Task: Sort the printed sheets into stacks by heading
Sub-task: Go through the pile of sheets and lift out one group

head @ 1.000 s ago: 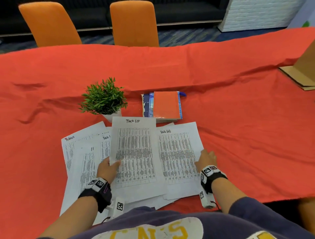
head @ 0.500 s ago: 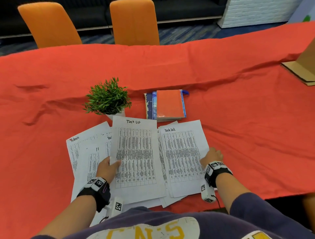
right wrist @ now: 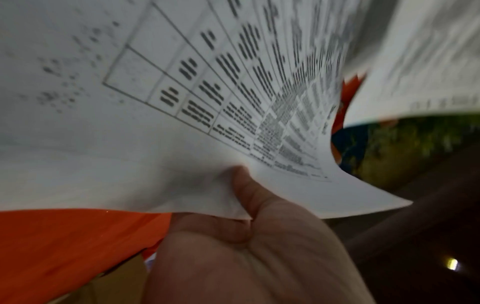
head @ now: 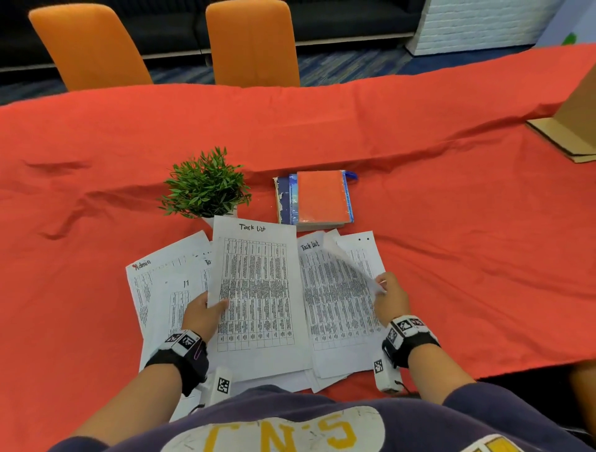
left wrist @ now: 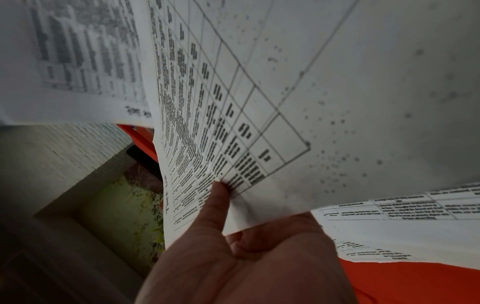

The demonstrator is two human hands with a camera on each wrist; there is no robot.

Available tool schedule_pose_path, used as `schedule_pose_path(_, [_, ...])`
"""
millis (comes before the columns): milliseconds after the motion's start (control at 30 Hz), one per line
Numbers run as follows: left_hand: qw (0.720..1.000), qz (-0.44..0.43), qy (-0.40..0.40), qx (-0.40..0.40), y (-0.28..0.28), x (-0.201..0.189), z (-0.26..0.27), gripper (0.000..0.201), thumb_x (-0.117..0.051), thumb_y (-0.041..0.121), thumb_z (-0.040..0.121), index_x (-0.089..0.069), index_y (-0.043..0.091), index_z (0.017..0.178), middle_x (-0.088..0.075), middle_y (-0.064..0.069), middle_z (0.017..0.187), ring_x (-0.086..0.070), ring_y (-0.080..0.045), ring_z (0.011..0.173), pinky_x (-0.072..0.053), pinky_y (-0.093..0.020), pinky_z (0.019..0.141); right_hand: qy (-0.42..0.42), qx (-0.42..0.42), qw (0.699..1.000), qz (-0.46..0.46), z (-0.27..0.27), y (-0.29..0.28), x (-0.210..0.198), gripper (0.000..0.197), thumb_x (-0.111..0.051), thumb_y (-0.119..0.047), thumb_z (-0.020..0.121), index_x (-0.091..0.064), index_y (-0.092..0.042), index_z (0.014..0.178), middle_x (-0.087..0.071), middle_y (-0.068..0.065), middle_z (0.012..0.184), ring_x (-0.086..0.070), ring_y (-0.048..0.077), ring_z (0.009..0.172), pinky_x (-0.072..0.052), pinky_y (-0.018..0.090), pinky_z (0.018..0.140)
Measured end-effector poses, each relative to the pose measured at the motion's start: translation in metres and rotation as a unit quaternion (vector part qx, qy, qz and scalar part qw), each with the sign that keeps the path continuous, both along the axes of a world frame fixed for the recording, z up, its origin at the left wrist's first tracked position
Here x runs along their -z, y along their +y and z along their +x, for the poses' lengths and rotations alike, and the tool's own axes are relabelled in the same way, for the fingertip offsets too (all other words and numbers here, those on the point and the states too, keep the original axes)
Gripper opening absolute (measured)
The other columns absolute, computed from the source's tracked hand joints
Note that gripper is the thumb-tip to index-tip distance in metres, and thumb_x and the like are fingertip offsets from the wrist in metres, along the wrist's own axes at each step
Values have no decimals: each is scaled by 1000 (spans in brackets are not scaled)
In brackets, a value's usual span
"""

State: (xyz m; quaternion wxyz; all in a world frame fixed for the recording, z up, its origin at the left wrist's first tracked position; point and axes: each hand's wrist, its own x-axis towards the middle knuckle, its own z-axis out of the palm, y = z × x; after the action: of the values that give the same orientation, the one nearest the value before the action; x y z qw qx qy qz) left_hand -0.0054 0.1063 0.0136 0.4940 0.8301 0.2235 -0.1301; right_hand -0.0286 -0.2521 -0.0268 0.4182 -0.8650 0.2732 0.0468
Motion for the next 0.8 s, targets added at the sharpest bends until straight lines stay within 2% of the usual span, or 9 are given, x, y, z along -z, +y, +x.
schedule_pose_path(100, [1000,8,1,-3,5,1,3,26,-61,21,91,-61,11,115,-63,-1,111,-58,-23,100,-43,-33,90,-65,27,994,81,4,-9,-27,37,-46,9,86,-58,-6,117,-61,8,99,-59,23,89,-42,27,72])
schedule_pose_path(167, [1000,7,-6,-12,9,0,5,30,-61,21,90,-61,10,119,-64,-4,115,-59,-25,103,-44,-35,92,-98,52,985,136,6,-20,-46,34,-50,8,84,-61,-9,112,-65,10,100,-59,23,90,-45,32,78])
schedule_pose_path(267, [999,1,-30,-19,10,-7,7,27,-59,16,92,-62,8,118,-66,-7,107,-59,-23,91,-43,-30,79,-139,94,952,257,12,-31,-69,27,-54,3,84,-65,-19,95,-69,4,95,-63,25,85,-50,37,81])
schedule_pose_path(367, [998,-31,-45,-23,3,-19,11,29,-59,15,91,-62,9,119,-68,-7,107,-63,-26,94,-47,-31,77,-140,83,924,346,22,-22,-75,20,-56,-3,87,-67,-16,99,-70,12,103,-65,30,92,-51,44,88])
schedule_pose_path(467, [996,-70,-48,-16,-10,-29,12,25,-60,16,91,-63,14,116,-68,-6,103,-65,-30,97,-53,-35,77,-104,43,934,338,32,8,-67,16,-59,-7,89,-65,-15,101,-69,15,109,-65,34,101,-50,50,94])
schedule_pose_path(567, [991,-128,-41,1,-26,-40,11,15,-62,16,90,-65,23,103,-70,-4,103,-65,-26,98,-53,-37,79,-59,-9,953,295,38,37,-55,16,-61,-19,88,-64,-19,105,-70,7,111,-66,29,103,-49,51,96])
schedule_pose_path(667, [985,-171,-27,12,-37,-43,8,15,-59,17,91,-67,23,102,-72,-2,106,-67,-21,99,-53,-38,86,-33,-63,968,241,41,58,-47,47,-59,-40,80,-56,-18,122,-65,1,122,-62,23,111,-47,48,100])
schedule_pose_path(733, [984,-177,-15,15,-41,-43,5,24,-48,32,96,-66,23,111,-71,-1,113,-65,-21,106,-48,-43,98,-20,-59,973,222,41,68,-52,44,-58,-36,85,-49,-15,122,-63,3,121,-61,24,108,-48,46,98])
schedule_pose_path(800, [982,-186,2,22,-42,-43,1,53,-34,62,93,-58,29,126,-63,6,126,-56,-15,118,-38,-41,108,-15,-44,975,217,41,76,-53,30,-57,-26,90,-44,-14,115,-62,6,111,-62,22,95,-51,40,88])
